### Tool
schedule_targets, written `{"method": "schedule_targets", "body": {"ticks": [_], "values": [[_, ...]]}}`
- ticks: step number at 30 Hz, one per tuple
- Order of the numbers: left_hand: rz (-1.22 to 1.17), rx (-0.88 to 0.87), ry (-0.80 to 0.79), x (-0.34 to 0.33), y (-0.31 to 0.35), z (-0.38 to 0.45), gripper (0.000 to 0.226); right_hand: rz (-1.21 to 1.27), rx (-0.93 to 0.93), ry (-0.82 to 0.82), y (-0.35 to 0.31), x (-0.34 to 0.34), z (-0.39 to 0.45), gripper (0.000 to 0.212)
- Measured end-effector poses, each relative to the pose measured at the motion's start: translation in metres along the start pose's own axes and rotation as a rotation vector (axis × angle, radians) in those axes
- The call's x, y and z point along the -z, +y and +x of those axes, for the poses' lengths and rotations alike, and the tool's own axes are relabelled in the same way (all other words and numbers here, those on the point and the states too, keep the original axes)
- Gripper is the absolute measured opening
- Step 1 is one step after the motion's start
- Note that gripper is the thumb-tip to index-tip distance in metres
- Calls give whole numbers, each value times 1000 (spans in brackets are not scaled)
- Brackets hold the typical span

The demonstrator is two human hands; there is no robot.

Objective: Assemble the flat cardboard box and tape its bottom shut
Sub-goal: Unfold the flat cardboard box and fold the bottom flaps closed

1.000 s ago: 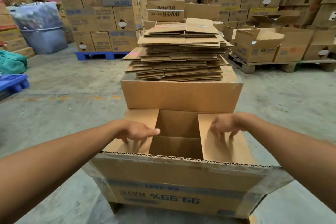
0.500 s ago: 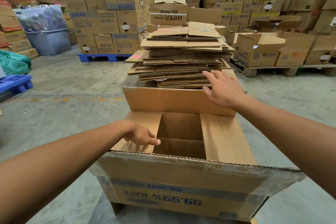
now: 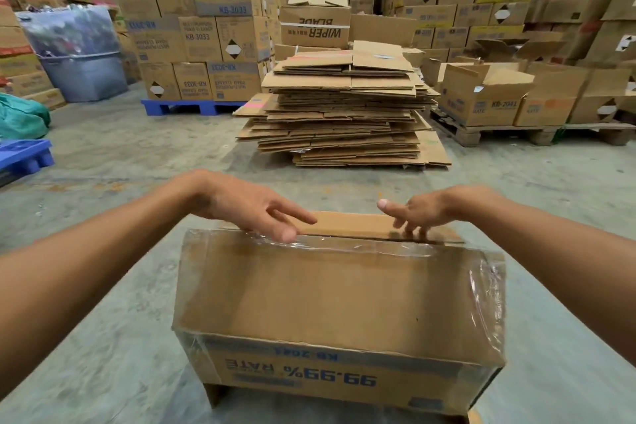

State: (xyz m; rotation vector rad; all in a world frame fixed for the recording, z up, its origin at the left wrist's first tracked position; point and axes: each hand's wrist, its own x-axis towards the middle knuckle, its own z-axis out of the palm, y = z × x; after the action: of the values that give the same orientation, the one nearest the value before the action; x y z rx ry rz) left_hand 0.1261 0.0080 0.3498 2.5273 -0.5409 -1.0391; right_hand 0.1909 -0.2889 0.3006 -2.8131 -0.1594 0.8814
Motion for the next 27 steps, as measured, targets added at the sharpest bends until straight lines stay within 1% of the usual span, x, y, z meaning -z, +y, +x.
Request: {"method": "schedule_targets", "body": {"ticks": [1,2,3,4,5,6,8,9,11,12,13,14,15,16,17,20,23,25,27], "values": [[53,25,43,-5,0,1,92,19,-22,-46,1,-3,0,96],[141,52,149,-12,-3,5,92,29,-42,-76,2,-7,1,95],[268,71,291,-21,-10,11,93,31,-58,-89,3,-11,2,94],[393,91,417,-29,-19,18,96,25,-66,-74,3,-16,4,93],[470,124,500,-37,-30,25,100,15,-61,-31,4,-22,5,92],[480,175,540,-44,-44,32,107,15,-44,32,5,-30,6,90],[360,297,575,-56,-71,46,117,39,34,227,10,-49,7,79],[304,350,581,-62,-82,52,116,48,82,365,14,-57,6,69],[264,434,588,-77,-102,64,105,8,127,625,23,-75,4,52],[245,465,590,-84,-110,68,100,-28,126,704,28,-83,5,49],[200,481,591,-92,-116,73,99,-50,107,727,34,-92,6,46],[142,476,603,-99,-122,77,101,-62,80,692,40,-103,10,44],[100,461,632,-106,-125,82,103,-79,50,623,46,-114,14,47],[87,448,665,-112,-128,86,102,-80,27,559,51,-124,19,52],[95,443,695,-117,-127,89,98,-69,15,532,57,-131,23,56],[109,463,714,-124,-118,98,87,-43,16,570,71,-129,27,57],[110,481,714,-131,-105,104,81,-34,-12,558,81,-122,28,56],[108,474,723,-132,-104,106,81,-35,-42,564,80,-124,28,56],[105,471,731,-130,-114,103,86,-46,-44,589,70,-130,30,57]]}}
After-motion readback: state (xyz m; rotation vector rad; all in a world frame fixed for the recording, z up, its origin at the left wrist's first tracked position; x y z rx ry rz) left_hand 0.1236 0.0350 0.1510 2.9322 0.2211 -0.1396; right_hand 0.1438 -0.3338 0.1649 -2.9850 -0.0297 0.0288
